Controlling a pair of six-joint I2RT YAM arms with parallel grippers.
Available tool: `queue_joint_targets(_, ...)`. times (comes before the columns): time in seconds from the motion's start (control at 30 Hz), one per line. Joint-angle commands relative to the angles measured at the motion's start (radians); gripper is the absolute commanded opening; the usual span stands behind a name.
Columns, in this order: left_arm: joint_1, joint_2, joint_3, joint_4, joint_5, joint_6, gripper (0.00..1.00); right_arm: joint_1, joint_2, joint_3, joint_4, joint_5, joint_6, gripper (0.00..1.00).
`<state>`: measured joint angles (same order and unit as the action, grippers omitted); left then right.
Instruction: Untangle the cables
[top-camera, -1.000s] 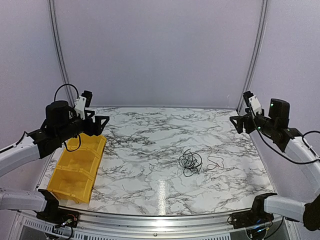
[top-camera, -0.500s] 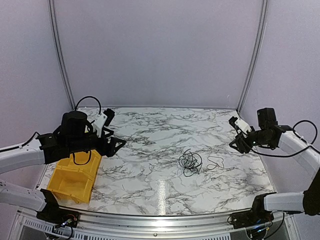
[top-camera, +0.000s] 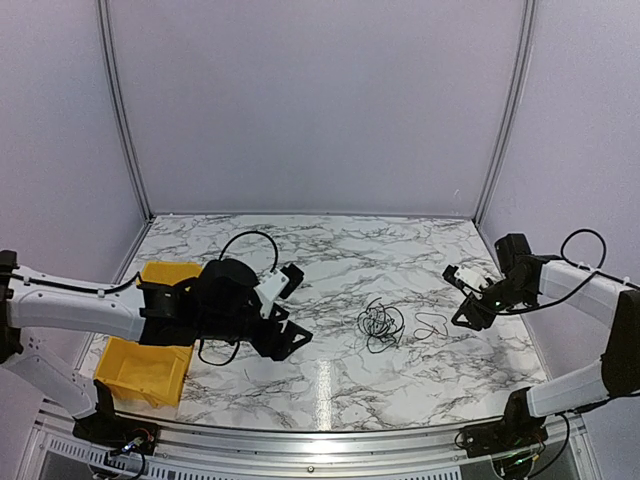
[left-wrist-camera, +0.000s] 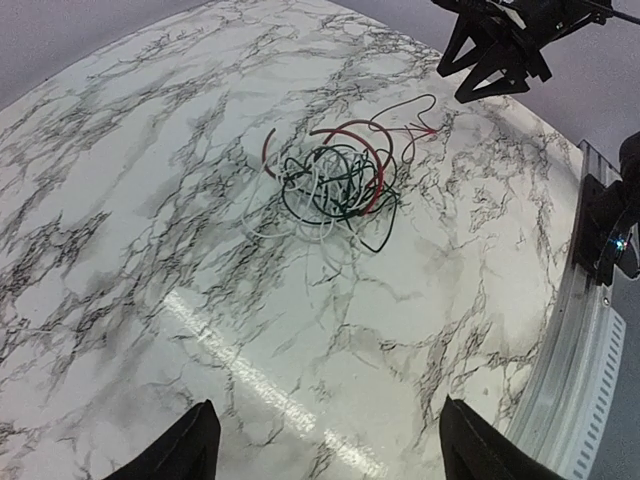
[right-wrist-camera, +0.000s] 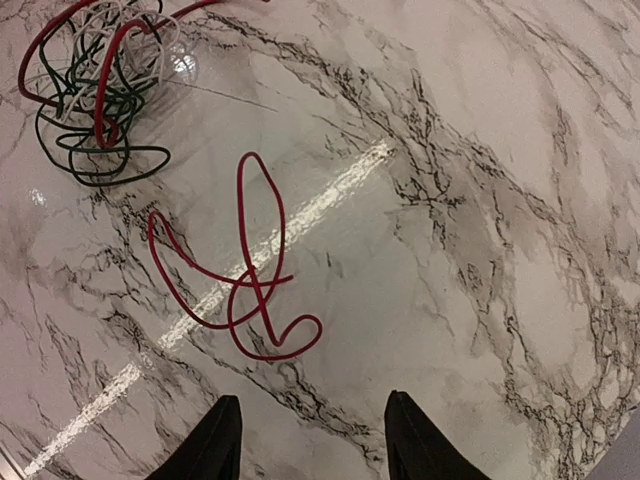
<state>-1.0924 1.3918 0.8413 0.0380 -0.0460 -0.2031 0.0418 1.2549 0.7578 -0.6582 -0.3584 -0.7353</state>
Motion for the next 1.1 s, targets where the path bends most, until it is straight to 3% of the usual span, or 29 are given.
queue_joint_targets(0.0,-0.101,0.159,0.121,0.131,-0.129,-0.174,0.78,0.040,0.018,-0.010,0.039,-0.027,-0.002,0.50)
queue_joint_targets(0.2,-0.153,0.348,0.275,0.116,-0.120,-0.228,0.76,0.076,0.071,-0.001,0.115,-0.026,0.040,0.47)
queue_joint_targets(0.33,-0.162,0.391,0.314,0.123,-0.148,-0.269,0.77,0.088,0.125,0.006,0.142,-0.030,0.052,0.38)
queue_joint_targets(0.4,-0.162,0.411,0.337,0.119,-0.167,-0.271,0.77,0.094,0.143,0.011,0.146,-0.028,0.055,0.29)
queue_joint_targets(0.53,-0.162,0.426,0.360,0.126,-0.213,-0.272,0.77,0.105,0.121,0.043,0.103,-0.047,0.064,0.00)
queue_joint_targets(0.87,-0.162,0.353,0.330,0.233,-0.327,-0.210,0.76,0.137,-0.155,0.177,-0.150,-0.125,0.050,0.00)
queue_joint_targets(1.0,-0.162,0.347,0.318,0.314,-0.312,-0.135,0.60,0.147,-0.184,0.228,-0.199,-0.200,0.056,0.00)
queue_joint_targets(1.07,-0.162,0.351,0.324,0.336,-0.297,-0.111,0.59,0.153,-0.191,0.237,-0.202,-0.257,0.053,0.00)
